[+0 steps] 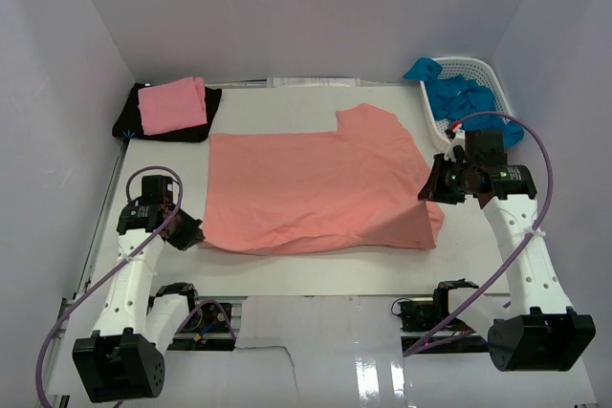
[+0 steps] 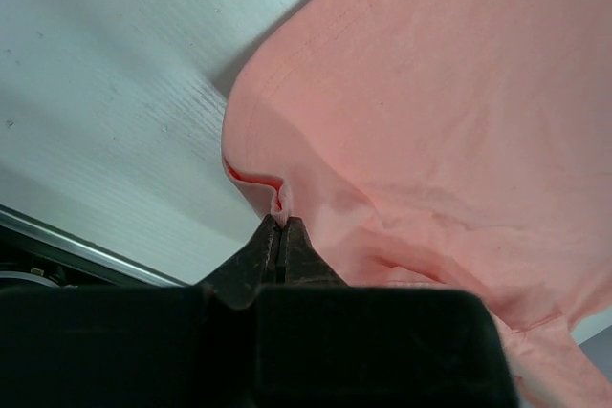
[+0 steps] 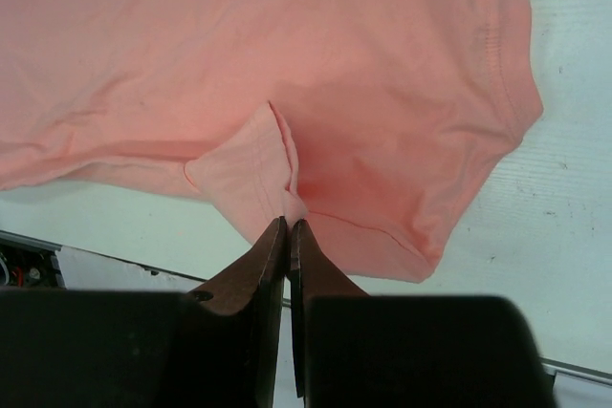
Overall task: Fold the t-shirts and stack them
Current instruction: Fold the flattened tshirt in 1/3 of the way
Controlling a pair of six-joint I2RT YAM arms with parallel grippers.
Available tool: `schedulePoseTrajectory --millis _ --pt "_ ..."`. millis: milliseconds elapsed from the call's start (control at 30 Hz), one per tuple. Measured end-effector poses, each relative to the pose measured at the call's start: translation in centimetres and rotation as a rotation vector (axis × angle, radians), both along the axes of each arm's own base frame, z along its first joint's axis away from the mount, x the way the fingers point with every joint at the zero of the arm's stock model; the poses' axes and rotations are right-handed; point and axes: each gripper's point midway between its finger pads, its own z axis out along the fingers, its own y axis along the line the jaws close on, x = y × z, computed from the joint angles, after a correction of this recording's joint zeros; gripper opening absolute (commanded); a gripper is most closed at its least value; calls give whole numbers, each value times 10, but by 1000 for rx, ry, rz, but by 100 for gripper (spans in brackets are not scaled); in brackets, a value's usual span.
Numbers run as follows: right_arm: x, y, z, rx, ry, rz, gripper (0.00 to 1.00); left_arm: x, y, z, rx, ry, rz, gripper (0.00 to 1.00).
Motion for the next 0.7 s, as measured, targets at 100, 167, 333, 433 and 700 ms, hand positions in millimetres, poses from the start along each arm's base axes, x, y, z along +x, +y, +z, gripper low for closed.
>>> schedulePoseTrajectory --millis 100,167,333,433,700 --pt "5 0 2 -4 -3 5 8 7 2 7 6 -22 6 0" --pt "10 0 6 -6 -14 9 8 11 4 10 16 -34 15 0" --pt "24 1 14 -6 -46 12 8 14 7 10 30 -31 32 0" --pt "28 1 12 -6 -43 15 8 15 9 9 38 -28 40 0" --pt "37 2 7 -6 -34 18 8 28 14 22 59 -64 59 0"
